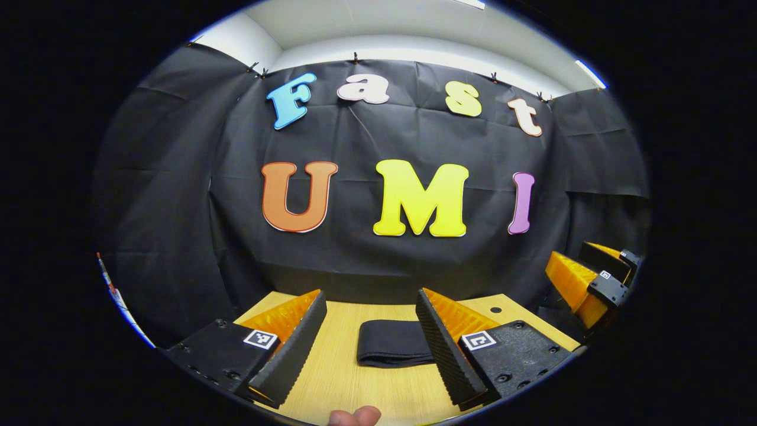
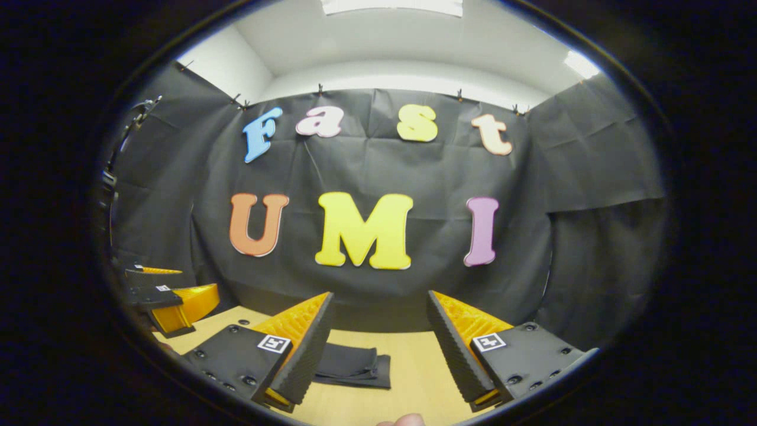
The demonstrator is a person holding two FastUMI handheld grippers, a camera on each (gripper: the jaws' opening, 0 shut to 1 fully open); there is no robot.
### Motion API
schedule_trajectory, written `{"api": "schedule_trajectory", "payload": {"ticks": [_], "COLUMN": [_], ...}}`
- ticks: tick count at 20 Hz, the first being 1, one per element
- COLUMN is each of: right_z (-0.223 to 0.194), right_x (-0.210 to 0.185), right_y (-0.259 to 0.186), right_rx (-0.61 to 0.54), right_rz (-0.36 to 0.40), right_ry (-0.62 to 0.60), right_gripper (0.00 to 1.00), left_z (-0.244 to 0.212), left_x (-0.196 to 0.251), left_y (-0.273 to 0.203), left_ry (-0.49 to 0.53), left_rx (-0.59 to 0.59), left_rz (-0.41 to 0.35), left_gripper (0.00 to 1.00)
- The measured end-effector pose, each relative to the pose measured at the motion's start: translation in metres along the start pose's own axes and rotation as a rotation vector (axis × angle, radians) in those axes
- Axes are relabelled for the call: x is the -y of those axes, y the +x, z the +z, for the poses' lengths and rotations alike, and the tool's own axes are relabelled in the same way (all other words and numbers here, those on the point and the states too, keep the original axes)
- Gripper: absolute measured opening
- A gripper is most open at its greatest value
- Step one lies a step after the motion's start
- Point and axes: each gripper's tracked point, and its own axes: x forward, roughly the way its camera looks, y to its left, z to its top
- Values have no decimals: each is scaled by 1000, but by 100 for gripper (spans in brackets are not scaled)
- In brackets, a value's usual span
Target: Grasp the waist and the cuffs of the jeans and fold them to make the two legs overlap; first hold the waist and fold one-third of the jeans toward the cuffs, then hold the cuffs and fold the remaining one-third in the same direction to finish folding.
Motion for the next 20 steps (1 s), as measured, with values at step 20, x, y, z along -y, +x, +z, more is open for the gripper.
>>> {"api": "schedule_trajectory", "payload": {"ticks": [20], "right_z": [-14], "right_x": [-53], "right_y": [-5], "right_rx": [-88], "right_rz": [85], "right_ry": [33], "right_gripper": [92], "left_z": [11], "left_x": [-35], "left_y": [-12], "left_ry": [-48], "left_rx": [-9], "left_rz": [45], "left_gripper": [97]}}
